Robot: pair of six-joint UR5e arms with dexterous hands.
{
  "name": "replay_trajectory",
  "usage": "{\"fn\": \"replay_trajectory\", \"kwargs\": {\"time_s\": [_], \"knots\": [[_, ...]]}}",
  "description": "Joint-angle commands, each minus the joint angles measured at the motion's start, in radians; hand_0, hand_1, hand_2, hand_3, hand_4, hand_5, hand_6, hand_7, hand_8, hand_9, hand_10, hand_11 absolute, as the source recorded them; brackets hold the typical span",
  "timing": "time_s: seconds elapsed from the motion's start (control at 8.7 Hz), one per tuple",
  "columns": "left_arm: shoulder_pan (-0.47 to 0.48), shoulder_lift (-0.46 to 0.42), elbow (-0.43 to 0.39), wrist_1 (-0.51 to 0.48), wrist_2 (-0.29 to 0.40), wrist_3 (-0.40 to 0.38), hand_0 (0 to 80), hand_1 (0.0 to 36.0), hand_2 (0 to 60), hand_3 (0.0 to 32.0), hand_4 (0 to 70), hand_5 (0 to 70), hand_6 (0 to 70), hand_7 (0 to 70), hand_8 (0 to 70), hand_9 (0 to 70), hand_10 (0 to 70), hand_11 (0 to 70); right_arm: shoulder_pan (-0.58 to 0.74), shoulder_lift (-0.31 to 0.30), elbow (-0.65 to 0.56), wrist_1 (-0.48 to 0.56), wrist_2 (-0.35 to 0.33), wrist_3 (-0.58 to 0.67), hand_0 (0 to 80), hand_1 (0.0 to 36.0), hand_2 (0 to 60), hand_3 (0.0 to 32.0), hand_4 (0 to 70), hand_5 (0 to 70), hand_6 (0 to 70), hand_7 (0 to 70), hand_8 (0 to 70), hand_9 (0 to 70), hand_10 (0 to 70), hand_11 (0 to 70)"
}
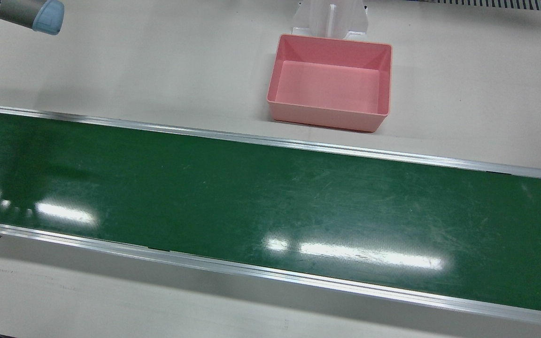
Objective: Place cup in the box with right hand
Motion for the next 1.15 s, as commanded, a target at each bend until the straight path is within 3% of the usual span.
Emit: {"fn": "replay_trajectory", "kwargs": {"time_s": [0.0,0.11,0.34,0.46,0.57,0.69,0.8,0.92,1.03], "knots": [[0.0,0.0,0.0,0.0,0.0,0.0,0.0,0.0,0.0,0.0,0.0,0.0,0.0,0.0,0.0,0.0,0.0,0.0,0.001,0.019,-0.004,-0.002,0.002,-0.014,48.8,11.9,1.8,4.6,3.6,4.8,2.2,8.1,0.0,0.2,2.4,5.5],[0.0,0.0,0.0,0.0,0.0,0.0,0.0,0.0,0.0,0.0,0.0,0.0,0.0,0.0,0.0,0.0,0.0,0.0,0.001,0.019,-0.002,-0.002,0.002,-0.014,48.7,13.1,5.8,3.8,3.4,4.9,2.3,8.3,0.0,0.2,2.5,5.7],[0.0,0.0,0.002,-0.001,-0.001,0.0,0.0,0.0,0.0,0.0,0.0,0.0,0.0,0.0,0.0,0.0,0.0,0.0,-0.011,0.019,-0.002,0.0,0.002,-0.02,47.7,11.9,6.7,2.4,5.4,4.4,2.6,9.5,0.0,0.7,2.5,5.5],[0.0,0.0,0.002,-0.001,-0.001,0.0,0.0,0.0,0.0,0.0,0.0,0.0,0.0,0.0,0.0,0.0,0.0,0.0,-0.019,0.019,-0.002,0.0,0.002,-0.02,47.4,13.3,10.3,4.4,3.7,4.6,2.4,9.0,0.0,0.4,2.5,5.5],[0.0,0.0,0.002,-0.001,0.0,0.0,0.0,0.0,0.0,0.0,0.0,0.0,0.0,0.0,0.0,0.0,0.0,0.0,-0.024,0.019,-0.004,0.002,0.004,-0.027,46.6,15.1,17.9,4.4,2.8,4.6,2.3,8.5,0.0,0.3,2.7,5.7],[0.0,0.0,0.002,0.0,0.0,0.0,0.0,0.0,0.0,0.0,0.0,0.0,0.0,0.0,0.0,0.0,0.0,0.0,-0.027,0.019,-0.004,0.003,0.005,-0.031,47.8,13.6,10.7,3.6,3.6,4.7,2.3,7.6,0.0,0.3,2.9,6.0],[0.0,0.0,0.002,-0.001,-0.001,0.0,0.0,0.0,0.0,0.0,0.0,0.0,0.0,0.0,0.0,0.0,0.0,0.0,-0.028,0.022,-0.004,0.003,0.007,-0.031,47.5,16.0,17.8,2.8,2.6,5.0,2.3,6.8,0.0,0.3,3.1,6.5],[0.0,0.0,0.0,0.0,-0.001,0.0,0.0,0.0,0.0,0.0,0.0,0.0,0.0,0.0,0.0,0.0,0.0,0.0,-0.031,0.026,-0.004,0.003,0.007,-0.034,50.0,16.4,10.7,0.0,4.9,5.6,2.7,6.4,0.0,0.2,3.5,7.3],[0.0,0.0,0.0,0.0,0.0,0.0,0.0,0.0,0.0,0.0,0.0,0.0,0.0,0.0,0.0,0.0,0.0,0.0,-0.034,0.031,-0.004,0.003,0.007,-0.041,51.1,14.7,3.7,0.0,6.7,5.6,2.8,7.0,0.0,0.2,3.5,7.3]]}}
